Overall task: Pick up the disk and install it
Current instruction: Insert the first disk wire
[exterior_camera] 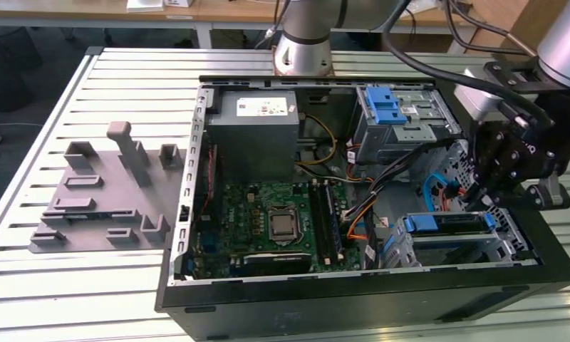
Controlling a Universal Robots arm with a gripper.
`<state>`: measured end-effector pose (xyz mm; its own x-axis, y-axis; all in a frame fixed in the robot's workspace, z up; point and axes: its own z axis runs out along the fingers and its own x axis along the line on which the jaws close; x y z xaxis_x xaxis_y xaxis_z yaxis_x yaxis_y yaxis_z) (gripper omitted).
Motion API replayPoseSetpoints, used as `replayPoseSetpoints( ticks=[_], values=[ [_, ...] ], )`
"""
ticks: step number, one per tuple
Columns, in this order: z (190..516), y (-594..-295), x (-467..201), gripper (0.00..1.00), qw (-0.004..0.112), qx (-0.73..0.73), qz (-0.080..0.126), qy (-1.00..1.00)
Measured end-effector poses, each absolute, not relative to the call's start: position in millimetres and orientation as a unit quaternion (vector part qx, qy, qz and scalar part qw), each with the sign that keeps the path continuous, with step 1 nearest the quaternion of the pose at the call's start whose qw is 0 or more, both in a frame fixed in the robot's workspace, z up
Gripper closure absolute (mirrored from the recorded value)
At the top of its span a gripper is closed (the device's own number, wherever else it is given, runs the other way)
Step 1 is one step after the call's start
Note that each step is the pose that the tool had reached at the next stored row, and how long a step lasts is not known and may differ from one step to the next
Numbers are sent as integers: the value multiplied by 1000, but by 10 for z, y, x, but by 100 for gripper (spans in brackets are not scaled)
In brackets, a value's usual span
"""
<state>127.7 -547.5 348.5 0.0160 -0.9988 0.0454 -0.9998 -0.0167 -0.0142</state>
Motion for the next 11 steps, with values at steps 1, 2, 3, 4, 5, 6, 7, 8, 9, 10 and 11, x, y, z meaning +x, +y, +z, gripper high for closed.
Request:
replayPoseSetpoints(
  ticks=[1,2,3,4,5,6,7,8,9,10,11],
  values=[
    [3485,-5478,1275,84,10,714,21,-699],
    [3483,-5480,1273,84,9,716,21,-698],
    [3481,-5483,1269,84,8,717,20,-697],
    [3478,-5485,1264,84,6,717,20,-696],
    [3473,-5488,1256,84,4,718,19,-696],
    [3468,-5492,1247,84,2,718,19,-696],
    [3464,-5499,1239,84,0,718,20,-695],
    [3460,-5510,1228,84,-2,718,21,-695],
    [3458,-5523,1215,84,-3,718,22,-695],
    [3456,-5539,1203,84,-4,718,23,-695],
    [3453,-5552,1192,84,-5,718,23,-695]
  ],
)
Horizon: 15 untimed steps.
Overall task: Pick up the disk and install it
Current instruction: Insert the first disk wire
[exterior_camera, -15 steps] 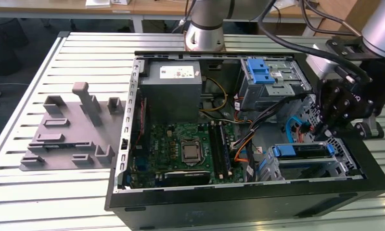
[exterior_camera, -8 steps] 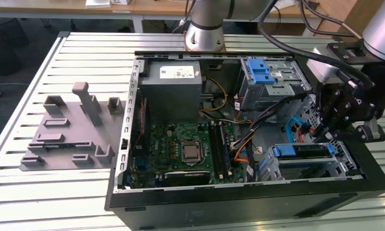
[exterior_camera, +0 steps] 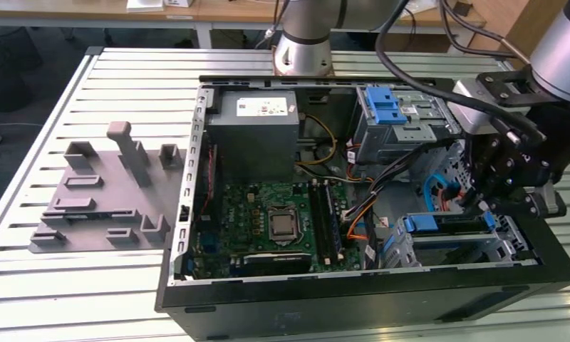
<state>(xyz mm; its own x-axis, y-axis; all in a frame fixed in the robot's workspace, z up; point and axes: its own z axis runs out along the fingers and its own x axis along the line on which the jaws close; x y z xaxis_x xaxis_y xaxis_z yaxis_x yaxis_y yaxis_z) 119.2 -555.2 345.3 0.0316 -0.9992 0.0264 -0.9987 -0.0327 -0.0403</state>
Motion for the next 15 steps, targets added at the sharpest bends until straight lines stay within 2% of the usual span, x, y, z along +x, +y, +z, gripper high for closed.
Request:
replayPoseSetpoints(
  ticks=[15],
  values=[
    [3387,-5558,1161,84,9,-711,-26,703]
  ],
)
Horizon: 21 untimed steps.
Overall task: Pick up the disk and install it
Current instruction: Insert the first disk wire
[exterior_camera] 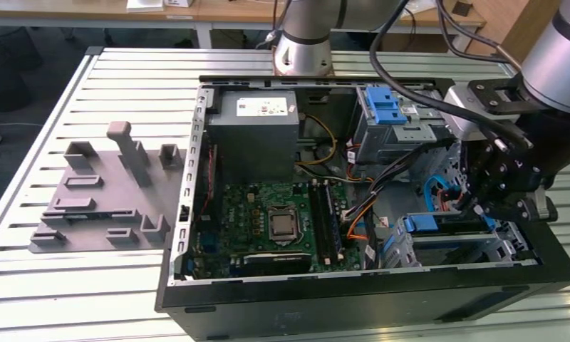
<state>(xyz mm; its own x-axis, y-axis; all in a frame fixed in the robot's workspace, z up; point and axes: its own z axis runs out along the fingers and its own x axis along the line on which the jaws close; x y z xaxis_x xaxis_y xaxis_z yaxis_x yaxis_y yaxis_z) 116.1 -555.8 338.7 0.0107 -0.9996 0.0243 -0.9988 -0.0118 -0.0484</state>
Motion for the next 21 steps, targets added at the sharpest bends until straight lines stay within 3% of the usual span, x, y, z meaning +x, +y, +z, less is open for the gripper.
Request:
replayPoseSetpoints(
  ticks=[21],
  values=[
    [3344,-5523,1166,84,9,-701,-25,713]
  ],
)
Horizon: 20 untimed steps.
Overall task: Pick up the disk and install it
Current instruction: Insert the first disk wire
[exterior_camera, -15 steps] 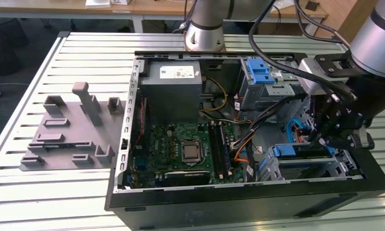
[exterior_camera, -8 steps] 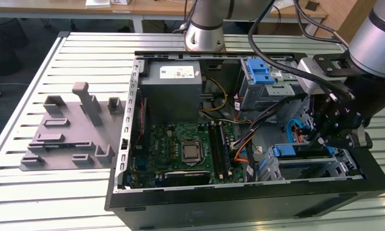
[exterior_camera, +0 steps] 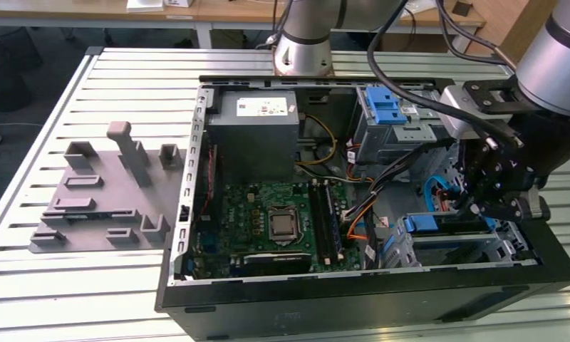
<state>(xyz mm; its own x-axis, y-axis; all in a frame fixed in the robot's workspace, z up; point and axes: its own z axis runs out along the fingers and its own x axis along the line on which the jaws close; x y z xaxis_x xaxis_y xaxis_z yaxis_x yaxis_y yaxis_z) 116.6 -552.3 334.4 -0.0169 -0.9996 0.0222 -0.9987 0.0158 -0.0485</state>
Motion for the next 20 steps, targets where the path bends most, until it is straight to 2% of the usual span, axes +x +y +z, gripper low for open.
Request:
replayPoseSetpoints(
  ticks=[20],
  values=[
    [3341,-5526,1167,84,9,-691,-25,722]
  ],
)
